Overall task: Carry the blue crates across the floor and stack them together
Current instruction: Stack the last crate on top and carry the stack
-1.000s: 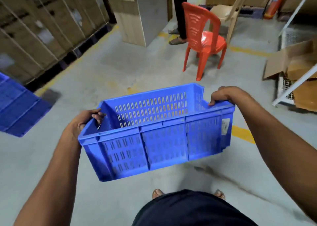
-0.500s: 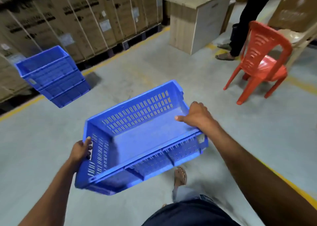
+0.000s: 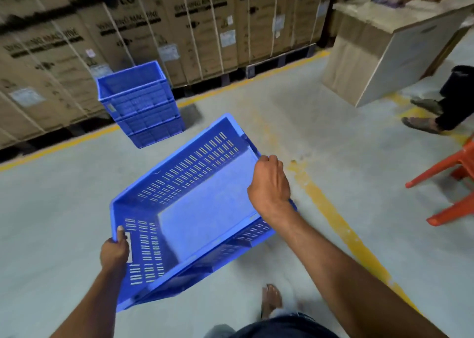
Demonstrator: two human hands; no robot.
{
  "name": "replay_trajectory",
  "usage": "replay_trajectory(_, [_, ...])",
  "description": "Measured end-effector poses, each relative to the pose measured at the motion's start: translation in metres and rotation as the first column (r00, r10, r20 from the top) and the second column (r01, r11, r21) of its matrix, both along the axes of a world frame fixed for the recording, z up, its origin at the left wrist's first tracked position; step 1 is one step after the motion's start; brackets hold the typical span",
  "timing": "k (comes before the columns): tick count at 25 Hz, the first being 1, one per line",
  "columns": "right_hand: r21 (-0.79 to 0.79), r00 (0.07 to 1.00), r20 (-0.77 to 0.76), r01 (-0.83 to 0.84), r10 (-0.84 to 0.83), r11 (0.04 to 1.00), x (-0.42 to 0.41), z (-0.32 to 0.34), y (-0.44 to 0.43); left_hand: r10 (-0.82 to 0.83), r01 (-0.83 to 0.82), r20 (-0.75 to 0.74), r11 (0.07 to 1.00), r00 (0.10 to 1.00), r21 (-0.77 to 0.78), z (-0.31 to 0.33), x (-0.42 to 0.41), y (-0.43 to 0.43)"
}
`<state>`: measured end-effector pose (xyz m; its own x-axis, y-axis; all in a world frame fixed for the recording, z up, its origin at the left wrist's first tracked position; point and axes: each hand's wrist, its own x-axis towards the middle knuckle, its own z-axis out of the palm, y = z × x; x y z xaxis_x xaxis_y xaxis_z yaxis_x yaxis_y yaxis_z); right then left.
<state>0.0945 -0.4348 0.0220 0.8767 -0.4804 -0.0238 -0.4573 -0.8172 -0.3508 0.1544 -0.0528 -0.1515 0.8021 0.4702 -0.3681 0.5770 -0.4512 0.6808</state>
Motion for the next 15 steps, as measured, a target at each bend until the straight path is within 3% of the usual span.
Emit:
replay_trajectory(4, [0.028, 0.996, -0.083, -0.015, 0.017, 0.999, 0.085, -0.017, -0.012, 0.129, -0.126, 0.068, 0.991, 0.989, -0.040, 0.015, 0.044, -0.001])
replay_trajectory(8, [0.214, 0.997, -0.076, 0.040, -0.025, 0.976, 0.174, -0.043, -0.021, 0.227, -0.224, 0.122, 0.974, 0.966, -0.035, 0.020, 0.096, 0.015])
replay_trajectory(12, [0.403, 0.987, -0.065, 0.160, -0.146, 0.901, 0.253, -0.072, -0.013, 0.237, -0.242, 0.169, 0.970, 0.957, 0.008, 0.026, 0.177, 0.039])
replay_trajectory(15, [0.427, 0.979, -0.188, 0.152, -0.077, 0.891, 0.308, -0.096, 0.003, 0.196, -0.210, 0.222, 0.977, 0.955, 0.043, 0.034, 0.246, 0.063])
